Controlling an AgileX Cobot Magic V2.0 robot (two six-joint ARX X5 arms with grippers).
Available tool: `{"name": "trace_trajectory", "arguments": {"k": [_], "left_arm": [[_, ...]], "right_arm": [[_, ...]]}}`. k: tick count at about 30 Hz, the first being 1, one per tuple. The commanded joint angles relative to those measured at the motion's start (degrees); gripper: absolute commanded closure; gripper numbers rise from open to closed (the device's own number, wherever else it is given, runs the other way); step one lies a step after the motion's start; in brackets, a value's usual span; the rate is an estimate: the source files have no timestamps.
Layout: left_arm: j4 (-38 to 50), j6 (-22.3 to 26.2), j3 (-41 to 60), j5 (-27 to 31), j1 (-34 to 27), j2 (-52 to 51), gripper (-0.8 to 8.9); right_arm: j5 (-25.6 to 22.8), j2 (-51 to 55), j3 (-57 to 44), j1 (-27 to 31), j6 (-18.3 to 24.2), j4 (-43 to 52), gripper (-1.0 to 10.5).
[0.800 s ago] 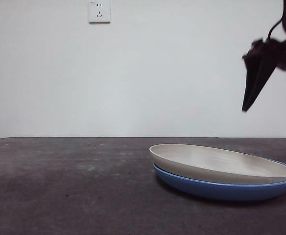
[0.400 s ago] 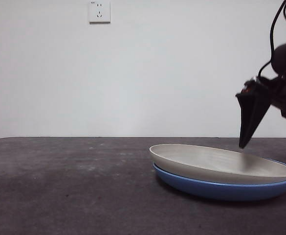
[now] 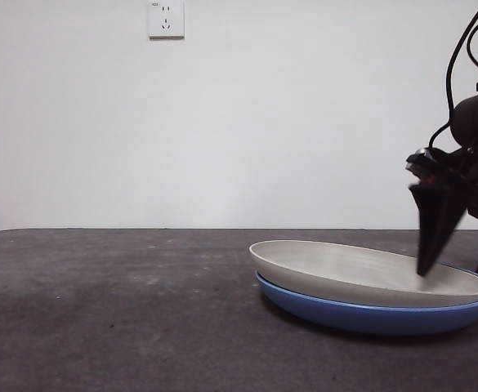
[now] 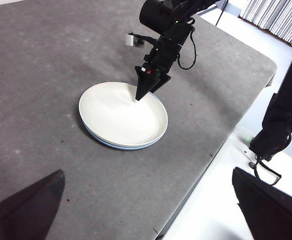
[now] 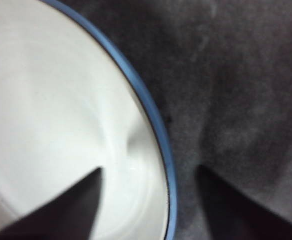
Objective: Pick up the white plate, put it on the blue plate, put it on desk
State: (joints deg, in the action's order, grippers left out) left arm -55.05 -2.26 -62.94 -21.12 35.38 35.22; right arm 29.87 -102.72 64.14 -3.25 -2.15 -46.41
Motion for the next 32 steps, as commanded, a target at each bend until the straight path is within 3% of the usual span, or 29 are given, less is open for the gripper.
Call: {"name": "trace_trajectory", "arguments": {"k": [1, 6, 16, 21, 32], "left_arm": [[0.7, 0.0, -0.5, 0.1, 0.3, 0.2, 2.18], [0.7, 0.1, -0.5, 0.1, 0.3, 0.2, 2.18], [0.7, 0.1, -0.5, 0.1, 0.3, 0.2, 2.18], [0.7, 0.1, -0.5, 0.1, 0.3, 0.2, 2.18], [0.7, 0.1, -0.5, 0.1, 0.3, 0.2, 2.18]], "right_arm": [[-0.2, -1.6, 0.4, -0.2, 0.9, 0.1, 7.9], [-3.4, -1.7, 0.4, -0.2, 0.7, -0.2, 9.4], [-4.8, -1.2, 1.4, 0.4, -0.2, -1.1, 9.4], [-2.8, -1.2, 4.9, -0.4, -0.5, -4.1, 9.4], [-2.8, -1.2, 13.1, -9.5, -4.3, -7.3, 9.4]]}}
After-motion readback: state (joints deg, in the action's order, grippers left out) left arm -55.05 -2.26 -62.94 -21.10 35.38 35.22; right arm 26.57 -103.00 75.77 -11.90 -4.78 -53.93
